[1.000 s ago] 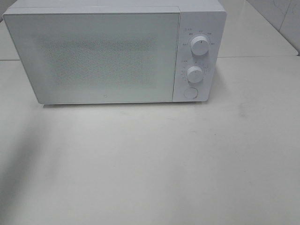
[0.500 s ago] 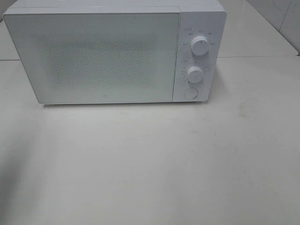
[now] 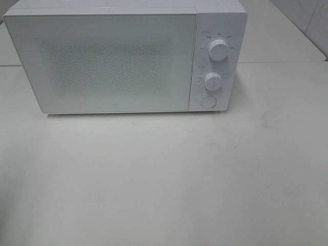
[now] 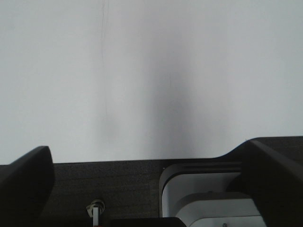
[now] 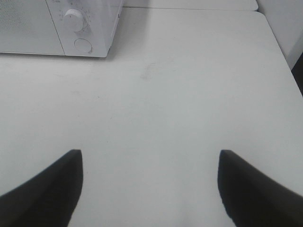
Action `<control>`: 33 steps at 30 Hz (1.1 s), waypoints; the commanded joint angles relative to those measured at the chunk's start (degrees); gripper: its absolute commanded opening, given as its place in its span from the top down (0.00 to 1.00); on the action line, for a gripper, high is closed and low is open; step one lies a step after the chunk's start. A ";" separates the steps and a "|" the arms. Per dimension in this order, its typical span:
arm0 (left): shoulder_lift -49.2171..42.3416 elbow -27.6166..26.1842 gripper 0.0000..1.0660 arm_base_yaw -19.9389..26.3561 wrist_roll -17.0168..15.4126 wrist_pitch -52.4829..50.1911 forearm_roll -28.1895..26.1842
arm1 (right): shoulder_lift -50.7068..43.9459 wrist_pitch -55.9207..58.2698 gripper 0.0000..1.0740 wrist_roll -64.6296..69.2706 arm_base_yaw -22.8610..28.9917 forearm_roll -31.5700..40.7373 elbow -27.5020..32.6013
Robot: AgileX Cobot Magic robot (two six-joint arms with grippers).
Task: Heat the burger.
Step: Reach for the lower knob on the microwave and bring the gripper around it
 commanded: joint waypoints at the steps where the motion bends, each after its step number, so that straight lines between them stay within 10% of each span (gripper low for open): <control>1: -3.84 3.15 0.06 0.11 -0.52 -2.46 0.63 | -1.43 -0.11 0.30 -0.46 -0.40 0.06 0.11; 33: -43.32 3.84 0.06 0.11 -3.21 -1.83 1.03 | -1.43 -0.11 0.30 -0.46 -0.40 0.06 0.11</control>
